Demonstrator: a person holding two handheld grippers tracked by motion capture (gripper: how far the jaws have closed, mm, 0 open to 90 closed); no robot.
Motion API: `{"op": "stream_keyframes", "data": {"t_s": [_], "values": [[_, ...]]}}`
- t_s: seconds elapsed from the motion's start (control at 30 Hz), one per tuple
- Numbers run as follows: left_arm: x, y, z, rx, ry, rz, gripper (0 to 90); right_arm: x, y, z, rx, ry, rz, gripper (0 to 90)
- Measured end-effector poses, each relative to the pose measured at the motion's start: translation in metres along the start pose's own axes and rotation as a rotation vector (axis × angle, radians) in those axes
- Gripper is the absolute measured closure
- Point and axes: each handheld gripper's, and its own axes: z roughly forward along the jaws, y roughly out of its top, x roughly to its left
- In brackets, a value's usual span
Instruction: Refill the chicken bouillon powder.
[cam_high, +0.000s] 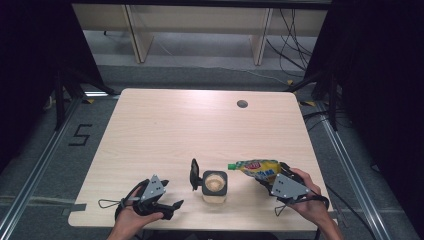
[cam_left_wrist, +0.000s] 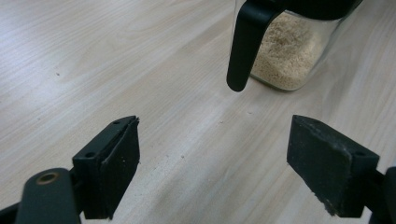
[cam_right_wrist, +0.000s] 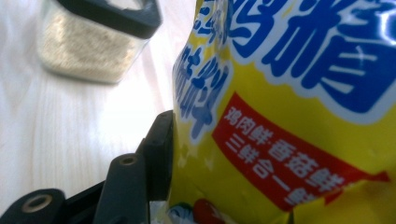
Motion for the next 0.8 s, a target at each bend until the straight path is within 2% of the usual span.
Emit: {"op": "stream_keyframes", "data": {"t_s": [0.03, 0.07, 0.1, 0.13, 0.17, 0.2, 0.23, 0.27, 0.37, 0.4, 0.43, 0.47, 0.6, 0.63, 0.67, 0.77, 0.8], "values": [[0.0, 0.0, 0.0, 0.0, 0.0, 0.0, 16.8, 0.0, 0.0, 0.0, 0.0, 0.0, 0.0, 51.5], [-0.001, 0.0, 0.0, -0.01, 0.006, -0.005, 16.8, -0.005, -0.004, 0.002, -0.025, -0.012, 0.034, 51.6], [-0.001, 0.0, 0.0, -0.01, 0.006, -0.005, 16.8, -0.005, -0.004, 0.002, -0.025, -0.012, 0.034, 51.6], [0.0, 0.0, 0.0, -0.005, 0.006, -0.001, 16.8, -0.008, -0.009, 0.004, -0.038, -0.019, 0.077, 51.7], [0.0, 0.0, 0.0, -0.005, 0.006, -0.001, 16.8, -0.008, -0.009, 0.004, -0.038, -0.019, 0.077, 51.7], [-0.001, 0.0, 0.001, -0.013, 0.006, -0.003, 16.8, -0.012, -0.014, 0.005, -0.042, -0.035, 0.1, 52.0], [-0.001, 0.0, 0.001, -0.013, 0.006, -0.003, 16.8, -0.012, -0.014, 0.005, -0.042, -0.035, 0.1, 52.0], [-0.001, -0.001, 0.001, -0.011, 0.003, -0.001, 16.8, -0.012, -0.015, 0.005, -0.043, -0.047, 0.121, 52.1], [-0.002, 0.0, 0.003, -0.024, 0.0, -0.02, 16.8, -0.013, -0.023, 0.007, -0.014, -0.044, 0.138, 52.2], [-0.001, -0.001, 0.002, -0.012, 0.003, -0.004, 16.8, -0.016, -0.03, 0.008, -0.028, -0.037, 0.17, 52.2], [-0.001, -0.001, 0.002, -0.012, 0.003, -0.004, 16.8, -0.016, -0.03, 0.008, -0.028, -0.037, 0.17, 52.2], [-0.001, -0.001, 0.001, -0.01, 0.008, 0.003, 16.8, -0.019, -0.034, 0.006, -0.033, -0.039, 0.226, 52.1], [0.0, 0.0, 0.0, -0.001, 0.004, -0.004, 16.8, -0.02, -0.04, 0.004, -0.045, -0.033, 0.258, 51.9], [0.0, -0.001, 0.0, -0.003, 0.011, 0.001, 16.8, -0.021, -0.041, 0.003, -0.048, -0.039, 0.275, 51.8], [0.0, -0.001, 0.0, -0.003, 0.005, -0.002, 16.8, -0.022, -0.046, 0.001, -0.055, -0.045, 0.317, 51.3], [0.0, 0.0, 0.0, -0.002, 0.001, -0.005, 16.8, -0.022, -0.048, -0.001, -0.056, -0.046, 0.312, 50.9], [0.0, -0.001, 0.001, -0.009, 0.004, 0.015, 16.8, -0.021, -0.048, -0.002, -0.054, -0.044, 0.312, 50.6]]}}
